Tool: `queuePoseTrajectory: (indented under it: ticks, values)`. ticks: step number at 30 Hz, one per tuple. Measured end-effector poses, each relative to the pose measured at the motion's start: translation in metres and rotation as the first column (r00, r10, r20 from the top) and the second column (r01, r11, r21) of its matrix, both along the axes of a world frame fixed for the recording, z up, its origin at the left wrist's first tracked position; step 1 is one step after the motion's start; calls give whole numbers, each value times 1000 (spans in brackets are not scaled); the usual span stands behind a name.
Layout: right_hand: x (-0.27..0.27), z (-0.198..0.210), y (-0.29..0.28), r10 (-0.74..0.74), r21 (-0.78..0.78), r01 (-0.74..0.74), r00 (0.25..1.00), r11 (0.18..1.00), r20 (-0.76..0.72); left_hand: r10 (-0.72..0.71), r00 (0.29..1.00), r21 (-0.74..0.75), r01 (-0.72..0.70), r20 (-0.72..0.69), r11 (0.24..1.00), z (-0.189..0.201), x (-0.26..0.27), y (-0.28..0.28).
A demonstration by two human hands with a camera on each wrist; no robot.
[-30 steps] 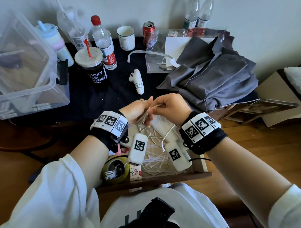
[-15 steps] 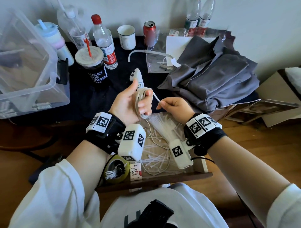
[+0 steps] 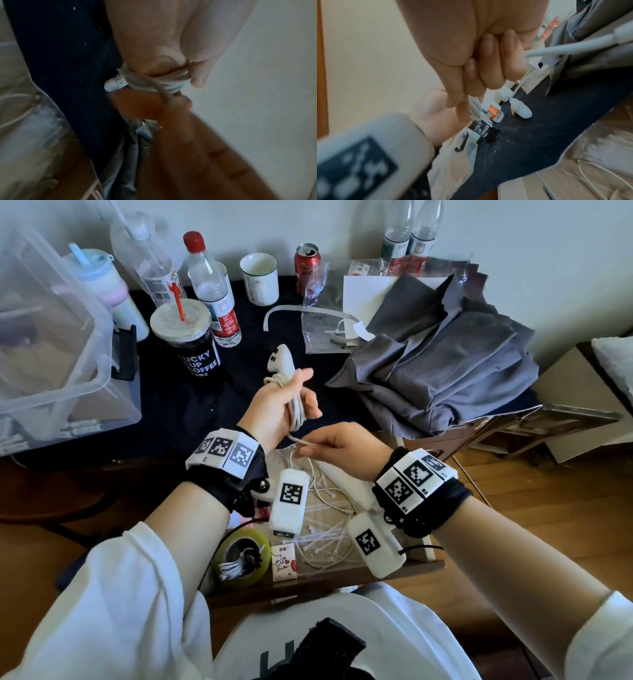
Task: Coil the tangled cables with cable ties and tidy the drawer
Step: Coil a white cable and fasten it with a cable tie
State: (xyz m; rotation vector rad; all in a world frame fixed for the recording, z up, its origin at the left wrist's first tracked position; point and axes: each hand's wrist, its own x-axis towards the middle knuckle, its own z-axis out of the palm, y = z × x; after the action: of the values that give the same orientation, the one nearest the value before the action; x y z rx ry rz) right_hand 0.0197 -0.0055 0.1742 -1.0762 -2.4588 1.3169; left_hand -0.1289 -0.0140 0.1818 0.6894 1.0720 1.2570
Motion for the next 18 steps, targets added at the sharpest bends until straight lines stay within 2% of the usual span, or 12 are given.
queuePoseTrajectory:
  ticks: [3, 5, 8, 14, 18]
  values:
    - [2, 10, 5, -22, 81, 24, 999, 996, -31, -99, 979, -112, 80, -177, 991, -4, 1, -4]
    - [4, 14, 9, -51, 101, 59, 995, 993, -89, -179, 958, -150, 148, -222, 978, -6, 0, -7]
    - [7, 16, 15, -162, 28, 171, 966, 985, -201, -316, 928, -195, 278, -200, 940, -7, 1, -13]
    - [7, 6, 19, -254, -19, 259, 928, 966, -271, -441, 874, -231, 395, -205, 889, -7, 3, -18]
    - [5, -7, 19, -390, -168, 353, 858, 920, -335, -430, 903, -198, 419, -15, 886, -1, 3, -18]
